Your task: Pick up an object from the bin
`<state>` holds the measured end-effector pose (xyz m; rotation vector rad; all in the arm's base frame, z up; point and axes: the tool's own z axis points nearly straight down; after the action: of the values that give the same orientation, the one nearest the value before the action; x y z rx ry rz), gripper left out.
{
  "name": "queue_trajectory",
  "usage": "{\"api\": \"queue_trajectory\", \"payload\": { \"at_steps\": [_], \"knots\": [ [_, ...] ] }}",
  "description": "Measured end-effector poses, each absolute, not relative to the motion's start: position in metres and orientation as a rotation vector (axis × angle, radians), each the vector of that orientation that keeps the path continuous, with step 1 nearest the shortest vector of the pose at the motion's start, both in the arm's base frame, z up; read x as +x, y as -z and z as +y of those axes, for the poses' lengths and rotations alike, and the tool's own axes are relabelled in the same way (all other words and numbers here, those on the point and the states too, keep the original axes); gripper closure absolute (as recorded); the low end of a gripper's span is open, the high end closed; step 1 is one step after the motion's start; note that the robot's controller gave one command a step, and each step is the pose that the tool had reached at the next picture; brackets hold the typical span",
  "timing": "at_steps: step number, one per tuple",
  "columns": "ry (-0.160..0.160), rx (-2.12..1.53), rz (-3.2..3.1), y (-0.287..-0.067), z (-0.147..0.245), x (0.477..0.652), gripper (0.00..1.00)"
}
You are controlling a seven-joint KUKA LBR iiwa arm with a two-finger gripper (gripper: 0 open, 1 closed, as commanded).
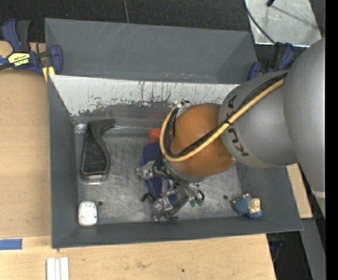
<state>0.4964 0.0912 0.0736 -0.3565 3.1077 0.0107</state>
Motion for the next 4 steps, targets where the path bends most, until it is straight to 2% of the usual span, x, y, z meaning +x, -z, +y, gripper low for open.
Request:
{"api": "queue_trajectory", "payload": {
  "at_steps": [2, 3, 4],
  "knots": [
    [-0.002, -0.706, 3.045, -0.074, 0.077, 0.491, 0.0],
    [-0.005, -1.136, 2.921, -0.073, 0.048, 0.525, 0.0],
    [-0.001, -1.128, 2.909, -0.076, 0.048, 0.529, 1.0]
  ]
}}
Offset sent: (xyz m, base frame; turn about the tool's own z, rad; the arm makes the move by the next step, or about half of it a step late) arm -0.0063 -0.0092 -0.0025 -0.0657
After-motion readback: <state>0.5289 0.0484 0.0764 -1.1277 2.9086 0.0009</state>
